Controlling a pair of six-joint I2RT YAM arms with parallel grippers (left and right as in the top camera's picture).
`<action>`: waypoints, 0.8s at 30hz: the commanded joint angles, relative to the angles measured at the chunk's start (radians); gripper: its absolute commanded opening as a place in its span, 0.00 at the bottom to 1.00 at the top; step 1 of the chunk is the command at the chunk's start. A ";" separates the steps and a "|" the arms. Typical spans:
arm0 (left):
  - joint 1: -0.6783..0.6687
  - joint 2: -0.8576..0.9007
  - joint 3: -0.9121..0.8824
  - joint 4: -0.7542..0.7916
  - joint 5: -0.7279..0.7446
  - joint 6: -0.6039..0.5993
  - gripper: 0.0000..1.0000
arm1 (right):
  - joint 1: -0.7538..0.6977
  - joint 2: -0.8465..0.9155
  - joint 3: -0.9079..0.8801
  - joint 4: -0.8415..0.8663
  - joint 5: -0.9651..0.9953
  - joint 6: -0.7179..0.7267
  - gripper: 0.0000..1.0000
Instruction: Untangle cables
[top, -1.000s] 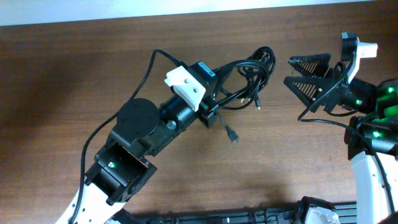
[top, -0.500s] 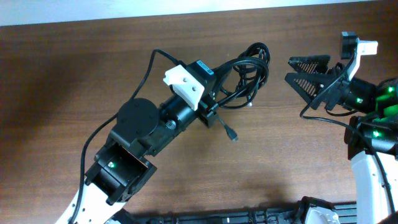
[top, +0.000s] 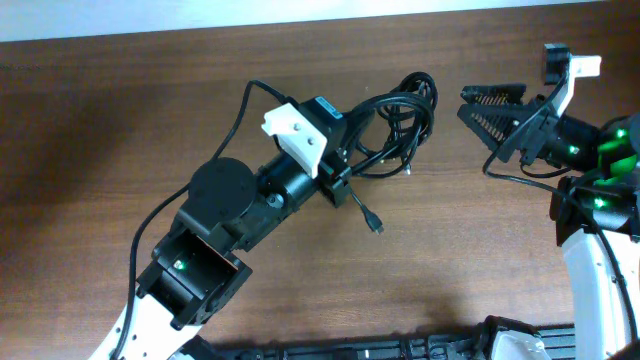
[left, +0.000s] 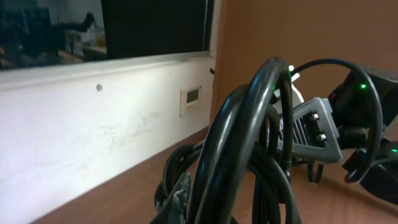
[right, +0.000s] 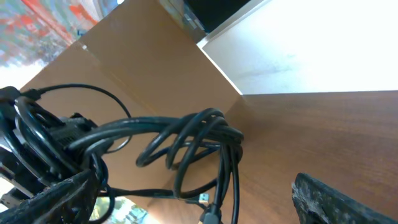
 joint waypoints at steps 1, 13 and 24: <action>0.002 -0.007 0.011 -0.016 -0.023 -0.069 0.00 | 0.007 -0.004 0.032 0.040 0.006 0.032 0.99; 0.002 -0.005 0.011 -0.040 0.016 -0.071 0.00 | 0.092 -0.005 0.032 0.731 -0.167 0.028 0.99; 0.002 0.088 0.011 0.082 0.207 -0.036 0.00 | 0.177 -0.004 0.032 0.735 -0.168 0.028 0.46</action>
